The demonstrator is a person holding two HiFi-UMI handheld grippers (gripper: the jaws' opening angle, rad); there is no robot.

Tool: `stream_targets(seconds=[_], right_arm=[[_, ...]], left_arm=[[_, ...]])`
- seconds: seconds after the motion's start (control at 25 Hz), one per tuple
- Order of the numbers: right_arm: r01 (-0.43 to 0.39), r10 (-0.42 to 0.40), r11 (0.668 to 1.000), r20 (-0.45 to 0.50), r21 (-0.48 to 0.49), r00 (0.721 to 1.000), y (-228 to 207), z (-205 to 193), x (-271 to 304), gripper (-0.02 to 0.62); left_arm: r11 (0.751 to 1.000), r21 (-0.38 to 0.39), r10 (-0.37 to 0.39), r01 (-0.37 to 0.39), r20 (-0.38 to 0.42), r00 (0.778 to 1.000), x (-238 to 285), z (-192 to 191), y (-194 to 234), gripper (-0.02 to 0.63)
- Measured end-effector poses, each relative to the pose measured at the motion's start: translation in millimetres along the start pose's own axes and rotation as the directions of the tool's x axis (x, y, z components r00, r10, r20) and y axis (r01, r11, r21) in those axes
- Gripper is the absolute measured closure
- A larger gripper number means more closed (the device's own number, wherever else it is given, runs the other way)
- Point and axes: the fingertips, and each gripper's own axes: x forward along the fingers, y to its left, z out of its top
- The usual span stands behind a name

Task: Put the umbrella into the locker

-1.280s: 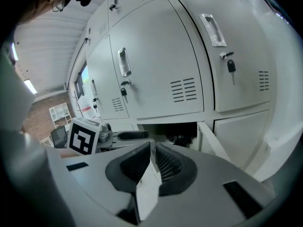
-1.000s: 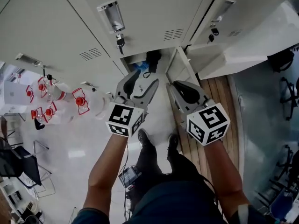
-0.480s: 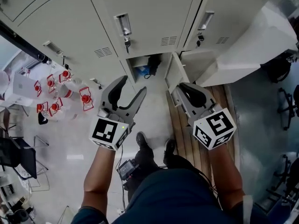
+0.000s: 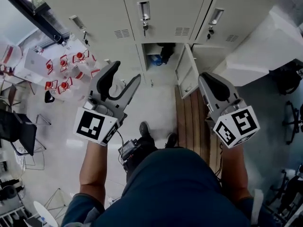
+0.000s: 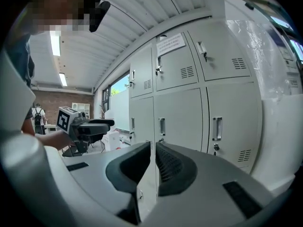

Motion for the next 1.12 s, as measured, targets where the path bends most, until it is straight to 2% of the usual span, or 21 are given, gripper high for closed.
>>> stream_targets(seconds=[0.24,0.44,0.6,0.8,1.12], right_arm=[[-0.054,0.054,0.998,0.027,-0.01,0.998,23.9,18.5,-34.0,0.547],[-0.099,0.1,0.995,0.02,-0.018,0.995,42.0,23.3,-54.9,0.548],[-0.105,0.105,0.993,-0.002,-0.054,0.994,51.8,24.3,-72.6,0.558],[-0.124,0.123,0.992,-0.013,-0.036,0.992,55.8,16.5,-88.3,0.558],[-0.096,0.096,0.995,-0.023,-0.012,0.995,37.4,6.7,-106.5,0.558]], left_arm=[[0.998,0.036,0.059,-0.061,0.043,0.997,-60.8,26.7,-7.5,0.334],[0.991,0.051,0.119,-0.12,0.017,0.993,-105.7,25.6,-14.5,0.337],[0.988,0.041,0.146,-0.146,0.001,0.989,-132.0,24.7,-25.9,0.341],[0.989,0.014,0.149,-0.149,-0.008,0.989,-137.6,19.4,-39.4,0.344],[0.993,0.001,0.114,-0.114,-0.006,0.993,-118.3,25.7,-59.8,0.345]])
